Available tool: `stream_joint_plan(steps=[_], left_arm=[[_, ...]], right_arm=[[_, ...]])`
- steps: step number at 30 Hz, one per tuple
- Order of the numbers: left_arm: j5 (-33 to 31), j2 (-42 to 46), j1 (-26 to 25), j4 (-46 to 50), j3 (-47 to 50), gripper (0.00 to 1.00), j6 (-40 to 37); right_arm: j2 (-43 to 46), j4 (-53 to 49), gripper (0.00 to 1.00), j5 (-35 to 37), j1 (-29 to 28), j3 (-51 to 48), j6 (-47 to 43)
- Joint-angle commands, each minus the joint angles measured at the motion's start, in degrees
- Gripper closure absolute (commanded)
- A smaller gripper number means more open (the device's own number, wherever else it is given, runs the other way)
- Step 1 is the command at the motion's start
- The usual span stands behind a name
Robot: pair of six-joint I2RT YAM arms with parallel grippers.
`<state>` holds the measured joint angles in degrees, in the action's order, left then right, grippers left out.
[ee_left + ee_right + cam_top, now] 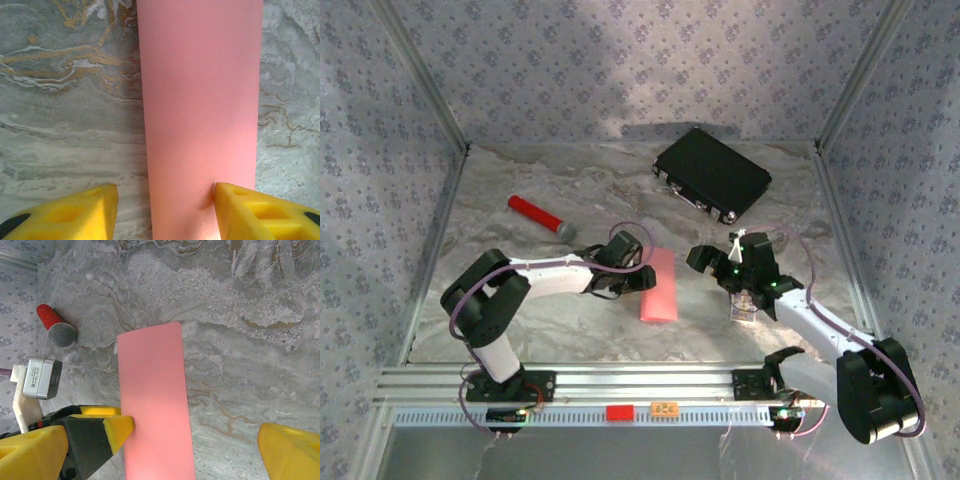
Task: Fold a paper plane with a square sheet of paper (pick it up from the middle)
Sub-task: First fold the square sheet of paper in half at the center of the table.
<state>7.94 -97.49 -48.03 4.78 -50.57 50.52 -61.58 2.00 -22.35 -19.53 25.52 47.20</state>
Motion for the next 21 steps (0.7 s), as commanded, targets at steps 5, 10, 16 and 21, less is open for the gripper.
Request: stream_joint_plan(steps=[5,10,16,21], left_arm=[[-0.89,1.38,1.51,4.59,-1.03,0.48,-3.41],[0.15,0.18,1.66,5.46,-2.02,0.48,-5.42],[0.19,-1.7,1.74,8.04,-3.69,0.48,-7.77],[0.47,-3.28,1.8,10.45,-5.93,0.48,-10.23]], right_arm=[[-0.47,0.73,0.01,0.02,-0.68,-0.57,0.81],[-0.72,0.91,0.01,0.11,-0.77,-0.64,0.85],[-1.0,0.93,0.01,0.2,-0.96,-0.51,0.95],[-1.42,1.08,0.01,0.38,-1.16,-0.51,1.0]])
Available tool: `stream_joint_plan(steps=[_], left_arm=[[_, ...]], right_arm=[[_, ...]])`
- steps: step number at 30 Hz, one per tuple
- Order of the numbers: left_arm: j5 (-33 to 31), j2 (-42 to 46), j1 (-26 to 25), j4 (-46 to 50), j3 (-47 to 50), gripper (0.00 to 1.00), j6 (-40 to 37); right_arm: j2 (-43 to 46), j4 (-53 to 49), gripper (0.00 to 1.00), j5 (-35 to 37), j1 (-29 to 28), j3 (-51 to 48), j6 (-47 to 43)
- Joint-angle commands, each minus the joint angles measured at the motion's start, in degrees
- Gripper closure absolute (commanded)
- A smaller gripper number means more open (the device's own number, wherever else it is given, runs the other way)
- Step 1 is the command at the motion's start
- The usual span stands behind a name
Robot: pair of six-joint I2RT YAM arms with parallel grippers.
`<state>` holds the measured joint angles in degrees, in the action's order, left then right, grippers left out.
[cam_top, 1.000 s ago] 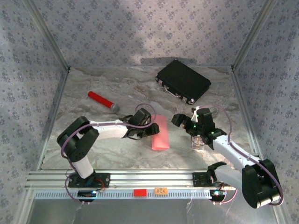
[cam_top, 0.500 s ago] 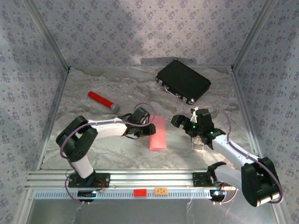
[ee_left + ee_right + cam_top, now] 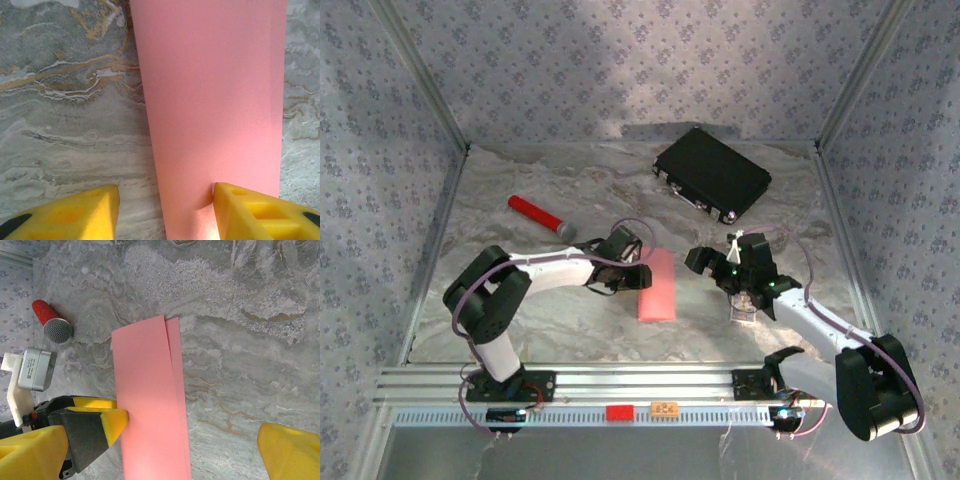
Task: Fold a paper plane with a square sheet of paper (pick it up from the middle)
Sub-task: First fold the square sheet of paper in half at the center of the table.
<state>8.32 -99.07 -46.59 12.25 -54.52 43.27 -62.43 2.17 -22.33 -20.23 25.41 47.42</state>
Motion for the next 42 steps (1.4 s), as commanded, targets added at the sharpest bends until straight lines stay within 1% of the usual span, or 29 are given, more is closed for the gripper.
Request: stream_joint_plan(steps=[1,10,17,26,33,42], left_arm=[[0.12,-2.04,0.33,3.41,-2.43,0.48,-3.25],[0.59,-3.93,0.17,5.66,-4.84,0.44,-5.67],[-1.82,-5.9,-0.06,9.41,-7.55,0.43,-6.02],[-3.32,-7.51,-0.19,10.69,-8.31,0.43,-5.1],[-3.28,-8.8,-0.4,10.49,-8.65,0.41,-5.31],[-3.04,-10.62,-0.57,11.08,-9.89,0.41,-6.26]], right_arm=[[-0.69,0.9,0.01,0.26,-0.44,-0.32,0.75],[-1.41,1.14,0.01,0.2,-0.91,-0.07,0.92],[-1.46,1.19,0.01,0.27,-1.05,0.08,1.05],[-1.11,0.67,0.01,0.26,-1.22,0.29,0.84],[-1.29,0.64,0.01,0.37,-1.39,0.34,0.92],[-1.38,0.48,0.01,0.62,-1.54,0.34,0.83]])
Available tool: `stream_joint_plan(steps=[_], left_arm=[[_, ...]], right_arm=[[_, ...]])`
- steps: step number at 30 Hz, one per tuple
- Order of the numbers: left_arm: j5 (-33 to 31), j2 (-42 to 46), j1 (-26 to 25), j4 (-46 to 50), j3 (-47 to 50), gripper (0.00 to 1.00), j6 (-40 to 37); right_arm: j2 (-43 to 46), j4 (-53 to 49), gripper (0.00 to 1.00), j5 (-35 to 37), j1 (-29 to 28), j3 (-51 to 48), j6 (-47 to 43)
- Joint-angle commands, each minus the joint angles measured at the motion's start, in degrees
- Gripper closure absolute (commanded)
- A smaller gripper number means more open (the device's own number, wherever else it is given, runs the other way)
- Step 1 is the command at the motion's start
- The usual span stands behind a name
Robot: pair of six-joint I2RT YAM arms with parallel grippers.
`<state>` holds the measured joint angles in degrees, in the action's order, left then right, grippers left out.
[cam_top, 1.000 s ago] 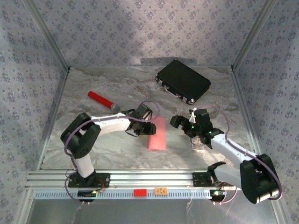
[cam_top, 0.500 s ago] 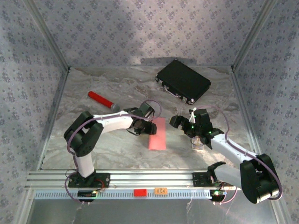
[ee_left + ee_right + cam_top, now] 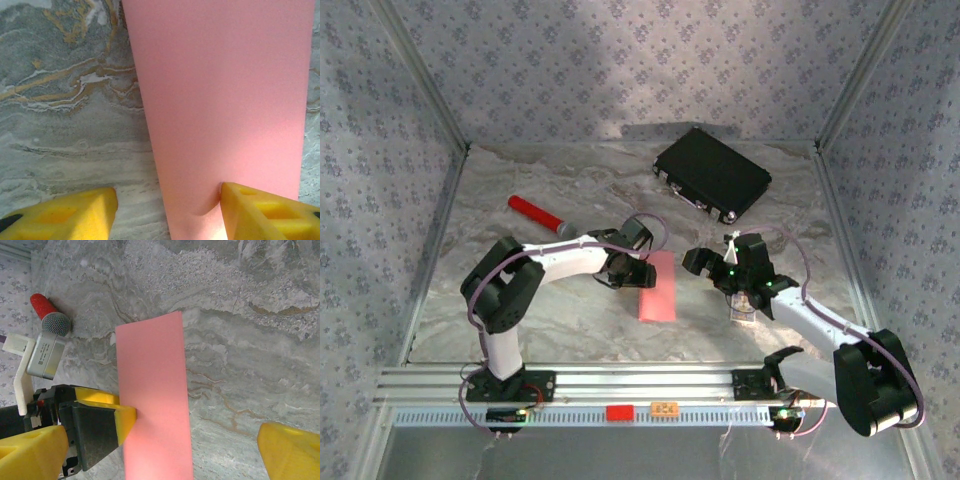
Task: Fold a paper plane with a square sheet of paper (pick it up from the middle)
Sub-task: First fold the square sheet of paper in half at the center of the table.
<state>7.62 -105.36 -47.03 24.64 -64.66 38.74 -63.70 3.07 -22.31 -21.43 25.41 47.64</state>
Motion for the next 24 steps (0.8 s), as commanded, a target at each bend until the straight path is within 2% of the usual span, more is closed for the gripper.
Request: stream_joint_plan(steps=[1,24], left_arm=[[-2.34,-4.48,-0.13,-1.22,0.29,0.41,-1.77],[-3.11,-6.43,-0.31,0.22,-1.13,0.42,-2.54]], right_arm=[[-0.11,-0.41,0.01,0.63,-0.35,0.34,0.57],[-0.59,-0.05,0.01,0.52,-0.61,0.33,0.55]])
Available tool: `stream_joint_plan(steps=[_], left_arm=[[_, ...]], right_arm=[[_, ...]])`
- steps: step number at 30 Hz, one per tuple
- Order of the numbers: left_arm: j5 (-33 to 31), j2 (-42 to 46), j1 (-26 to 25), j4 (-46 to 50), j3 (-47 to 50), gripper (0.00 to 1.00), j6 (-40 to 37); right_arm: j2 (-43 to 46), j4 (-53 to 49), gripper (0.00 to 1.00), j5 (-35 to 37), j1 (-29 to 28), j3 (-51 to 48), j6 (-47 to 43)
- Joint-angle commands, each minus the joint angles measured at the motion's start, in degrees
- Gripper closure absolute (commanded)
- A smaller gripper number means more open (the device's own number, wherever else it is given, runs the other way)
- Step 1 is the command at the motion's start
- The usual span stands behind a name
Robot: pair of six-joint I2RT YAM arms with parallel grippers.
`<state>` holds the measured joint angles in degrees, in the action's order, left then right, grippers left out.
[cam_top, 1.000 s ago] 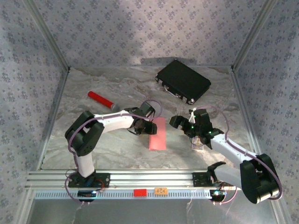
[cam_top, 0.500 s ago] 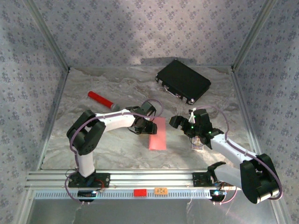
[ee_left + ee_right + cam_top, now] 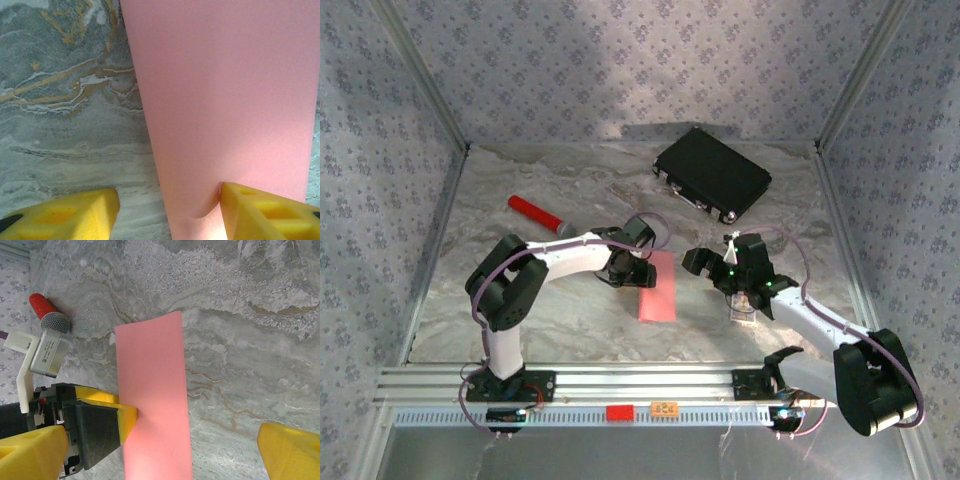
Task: Fold a paper plane with a square sheet of paper (pick it up from the middle)
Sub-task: First fold the square sheet of paper in half at the center of the table.
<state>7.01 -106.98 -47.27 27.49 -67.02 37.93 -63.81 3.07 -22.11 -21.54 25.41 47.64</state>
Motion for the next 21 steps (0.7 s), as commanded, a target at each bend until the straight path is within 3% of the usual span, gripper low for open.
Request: stream_joint_plan(steps=[1,8,18,21], left_arm=[[-2.61,-4.74,-0.1,-2.62,1.25,0.42,-1.74],[-2.67,-4.73,-0.17,-2.51,1.11,0.42,-1.79],[-2.79,-5.07,-0.21,-2.69,1.44,0.42,-2.2],[-2.79,-5.16,-0.22,-2.74,1.39,0.42,-2.16]], right_arm=[[-0.52,-0.07,0.01,0.31,-0.58,0.34,0.6],[-1.09,0.91,0.04,-0.62,-0.81,0.37,0.49],[-9.54,3.69,0.62,-4.84,-3.63,3.26,-0.18],[-12.79,4.39,0.75,-5.36,-4.69,4.36,0.3]])
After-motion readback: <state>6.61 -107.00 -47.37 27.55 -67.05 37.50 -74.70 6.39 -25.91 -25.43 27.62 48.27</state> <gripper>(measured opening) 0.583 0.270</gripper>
